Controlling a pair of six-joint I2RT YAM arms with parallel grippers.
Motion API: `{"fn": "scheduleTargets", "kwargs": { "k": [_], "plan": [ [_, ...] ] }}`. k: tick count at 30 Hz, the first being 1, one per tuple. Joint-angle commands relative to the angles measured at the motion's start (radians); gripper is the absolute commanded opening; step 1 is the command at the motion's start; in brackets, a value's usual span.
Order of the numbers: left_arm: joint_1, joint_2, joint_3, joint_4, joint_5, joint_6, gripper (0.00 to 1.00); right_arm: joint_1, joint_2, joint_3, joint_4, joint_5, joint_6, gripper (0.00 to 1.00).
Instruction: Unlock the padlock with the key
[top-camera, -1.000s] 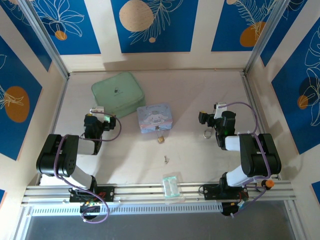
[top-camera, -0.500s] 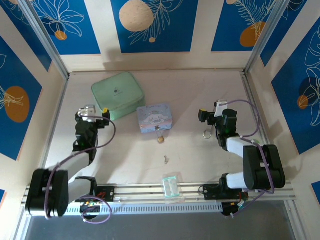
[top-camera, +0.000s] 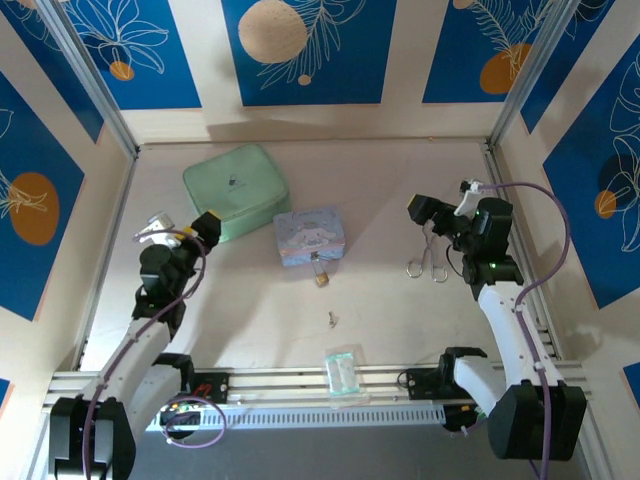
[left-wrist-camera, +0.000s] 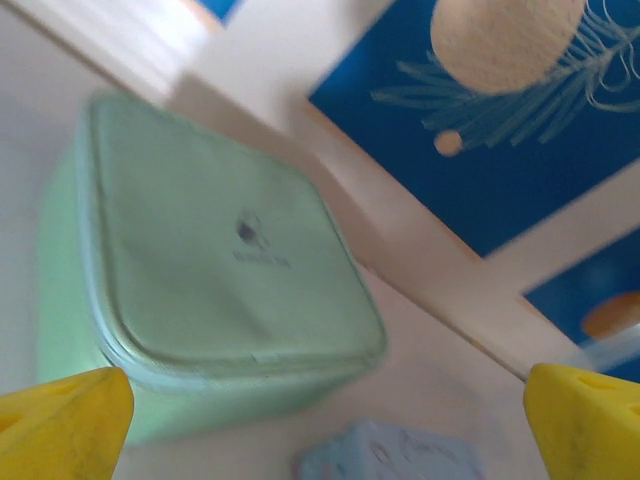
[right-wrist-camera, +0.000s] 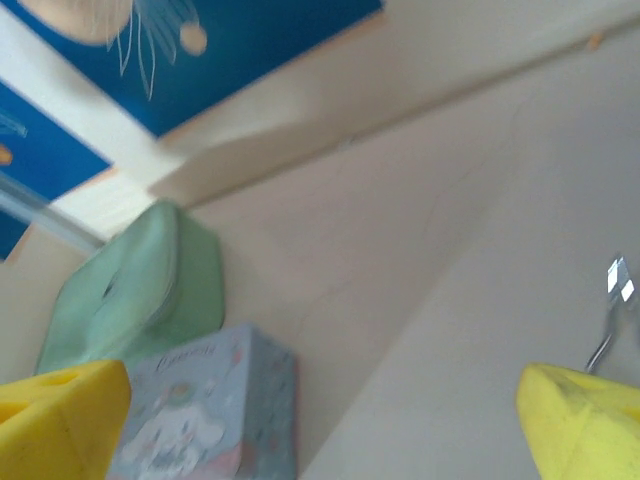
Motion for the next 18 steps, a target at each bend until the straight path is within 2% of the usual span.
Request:
{"fn": "scheduleTargets", "kwargs": {
  "k": [1, 4, 6, 8, 12, 14, 18],
  "plan": [
    [-0.015, 0.013, 0.038, -0.094, 0.211, -0.142, 0.99, 0.036, -0.006, 0.003, -0.235, -0.109, 0.036, 0.99],
    [-0.057, 0.012, 0.122, -0.363, 0.213, -0.087, 0.99, 0.115, -0.014, 0.004, -0.304, -0.057, 0.035, 1.0],
    [-0.126, 0.018, 0.199, -0.562, 0.151, -0.003, 0.99, 0.199, -0.012, 0.006, -0.333, -0.015, 0.043, 0.99],
    [-0.19, 0.032, 0.24, -0.659, 0.116, 0.022, 0.99, 0.302, 0.001, 0.002, -0.321, 0.037, 0.044, 0.99],
    [-0.336, 0.065, 0.233, -0.656, 0.082, -0.031, 0.99, 0.534, 0.105, 0.06, -0.361, 0.225, 0.031, 0.98],
    [-0.402, 0.081, 0.246, -0.678, 0.057, -0.038, 0.99, 0.61, 0.157, 0.087, -0.378, 0.245, 0.035, 0.94],
    [-0.517, 0.089, 0.249, -0.677, 0.009, -0.071, 0.99, 0.753, 0.213, 0.097, -0.38, 0.308, 0.082, 0.92]
  ]
}}
